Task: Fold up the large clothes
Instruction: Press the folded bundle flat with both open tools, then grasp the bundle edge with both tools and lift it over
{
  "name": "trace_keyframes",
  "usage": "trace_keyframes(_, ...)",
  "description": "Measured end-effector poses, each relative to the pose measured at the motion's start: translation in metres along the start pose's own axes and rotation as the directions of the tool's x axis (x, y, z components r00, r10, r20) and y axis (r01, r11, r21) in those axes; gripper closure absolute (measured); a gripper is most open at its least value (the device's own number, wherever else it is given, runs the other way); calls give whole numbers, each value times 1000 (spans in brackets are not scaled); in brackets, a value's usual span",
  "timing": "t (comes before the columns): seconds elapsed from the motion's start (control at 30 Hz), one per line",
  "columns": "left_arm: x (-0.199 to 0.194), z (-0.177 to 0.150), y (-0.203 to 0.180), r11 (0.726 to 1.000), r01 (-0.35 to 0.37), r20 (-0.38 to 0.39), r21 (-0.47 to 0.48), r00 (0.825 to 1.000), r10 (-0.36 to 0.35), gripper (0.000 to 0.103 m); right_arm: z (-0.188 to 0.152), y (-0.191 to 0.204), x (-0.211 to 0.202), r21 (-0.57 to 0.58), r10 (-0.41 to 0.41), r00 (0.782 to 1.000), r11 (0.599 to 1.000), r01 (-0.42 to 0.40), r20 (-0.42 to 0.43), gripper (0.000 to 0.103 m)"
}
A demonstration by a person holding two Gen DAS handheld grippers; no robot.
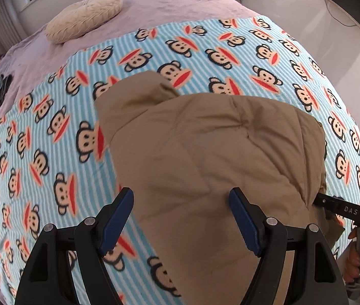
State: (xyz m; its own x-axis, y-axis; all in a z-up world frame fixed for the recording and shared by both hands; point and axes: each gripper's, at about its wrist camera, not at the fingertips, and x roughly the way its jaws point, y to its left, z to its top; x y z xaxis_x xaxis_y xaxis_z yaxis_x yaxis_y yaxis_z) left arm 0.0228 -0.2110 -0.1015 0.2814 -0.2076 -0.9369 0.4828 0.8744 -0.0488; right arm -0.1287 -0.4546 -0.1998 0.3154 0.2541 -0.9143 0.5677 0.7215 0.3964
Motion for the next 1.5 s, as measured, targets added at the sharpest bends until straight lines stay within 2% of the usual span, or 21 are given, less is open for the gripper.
trace_keyframes(0.07, -1, -4, 2, 1000, -11, -11, -18, 1000, 10, 12, 2, 0, -1, -2, 4, 1000, 1000, -4, -13, 74)
trace_keyframes(0.2, -6, -13, 8, 999, -11, -25, -53, 1000, 10, 12, 7, -1, -15, -9, 36, 999, 999, -36, -37, 68)
trace_keyframes(0.27, -8, -21, 12, 997, -1, -33, -75, 999, -1, 12, 8, -2, -25, -15, 53, 998, 998, -54, -39, 59)
trace_keyframes(0.3, -8, -23, 13, 997, 4, -35, -83, 999, -7, 9, 8, -3, -29, -21, 57, 998, 998, -58, -38, 56)
trace_keyframes(0.33, -8, -28, 17, 994, 10, -46, -105, 999, -15, 1, 8, -4, -33, -28, 57, 998, 998, -58, -35, 51)
trace_keyframes(0.37, -8, -32, 20, 992, 10, -49, -126, 999, -16, 0, 9, -5, -38, -38, 54, 998, 998, -55, -32, 46)
trace_keyframes(0.5, -8, -45, 30, 979, 35, -66, -203, 997, -50, 0, 11, -12, -48, -62, 42, 998, 997, -44, -36, 41)
trace_keyframes(0.57, -6, -52, 34, 970, 40, -83, -241, 995, -61, 0, 12, -17, -48, -64, 43, 998, 997, -45, -40, 33)
trace_keyframes(0.63, -3, -57, 36, 963, 54, -99, -265, 992, -82, 0, 13, -21, -47, -66, 50, 998, 996, -53, -46, 31)
trace_keyframes(0.7, 1, -61, 37, 956, 67, -109, -286, 989, -102, 0, 13, -24, -46, -69, 61, 997, 996, -64, -54, 25)
trace_keyframes(0.73, 4, -64, 37, 954, 67, -117, -293, 988, -106, 0, 14, -26, -45, -71, 67, 996, 995, -71, -55, 18)
trace_keyframes(0.8, 7, -67, 38, 949, 53, -124, -310, 988, -96, 0, 17, -29, -44, -73, 82, 995, 994, -86, -61, 18)
trace_keyframes(0.9, 12, -71, 42, 938, 72, -119, -340, 986, -118, 0, 19, -34, -40, -70, 98, 992, 992, -104, -76, 18)
trace_keyframes(1.1, 16, -73, 51, 907, 164, -94, -387, 972, -216, 0, 25, -41, -30, -66, 155, 982, 985, -162, -105, 18)
trace_keyframes(1.13, 17, -74, 54, 895, 195, -85, -401, 965, -248, 0, 26, -41, -28, -65, 174, 979, 981, -182, -107, 18)
trace_keyframes(1.2, 20, -74, 58, 876, 240, -69, -418, 953, -294, 0, 29, -42, -24, -61, 219, 968, 972, -228, -124, 0)
trace_keyframes(1.3, 25, -74, 63, 845, 312, -41, -435, 930, -365, 0, 38, -42, -12, -58, 258, 955, 962, -269, -149, 0)
trace_keyframes(1.37, 29, -73, 66, 807, 389, -15, -445, 897, -441, 0, 43, -42, -3, -56, 265, 949, 959, -278, -173, 0)
trace_keyframes(1.4, 30, -72, 68, 795, 410, -9, -446, 887, -462, 0, 47, -41, 0, -58, 267, 946, 958, -281, -184, 0)
trace_keyframes(1.5, 38, -70, 75, 739, 498, 22, -453, 835, -549, 0, 57, -36, 10, -79, 283, 934, 949, -306, -219, 0)
